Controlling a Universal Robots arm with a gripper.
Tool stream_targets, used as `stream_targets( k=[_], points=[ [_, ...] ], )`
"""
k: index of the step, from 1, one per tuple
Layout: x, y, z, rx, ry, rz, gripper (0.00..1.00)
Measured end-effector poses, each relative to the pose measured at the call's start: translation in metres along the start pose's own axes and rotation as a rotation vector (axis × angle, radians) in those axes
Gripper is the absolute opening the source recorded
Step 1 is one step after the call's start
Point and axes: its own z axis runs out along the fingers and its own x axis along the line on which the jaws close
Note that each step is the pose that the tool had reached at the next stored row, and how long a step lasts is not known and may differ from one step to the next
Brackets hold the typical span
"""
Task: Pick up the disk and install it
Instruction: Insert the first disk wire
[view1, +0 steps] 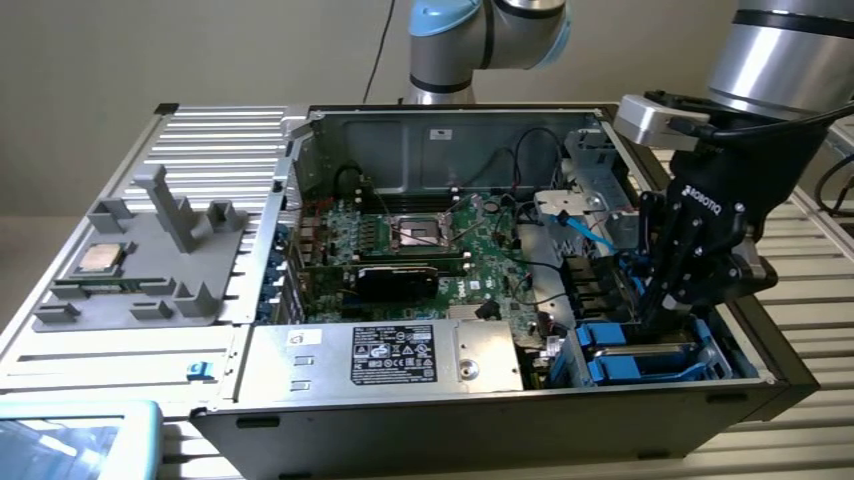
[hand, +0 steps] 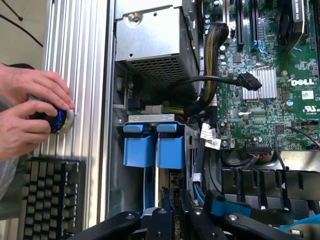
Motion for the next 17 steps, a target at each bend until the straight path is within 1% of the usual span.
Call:
stream_targets(
  k=[4, 10, 17],
  points=[
    [0.0002, 0.0009, 0.0003, 0.0007, -0.0005, 0.003, 0.16],
    [-0.0001, 0.0011, 0.0012, 0.0053, -0.0007, 0.005, 0.16],
    [-0.0002, 0.0014, 0.0026, 0.0055, -0.0016, 0.008, 0.16]
  ],
)
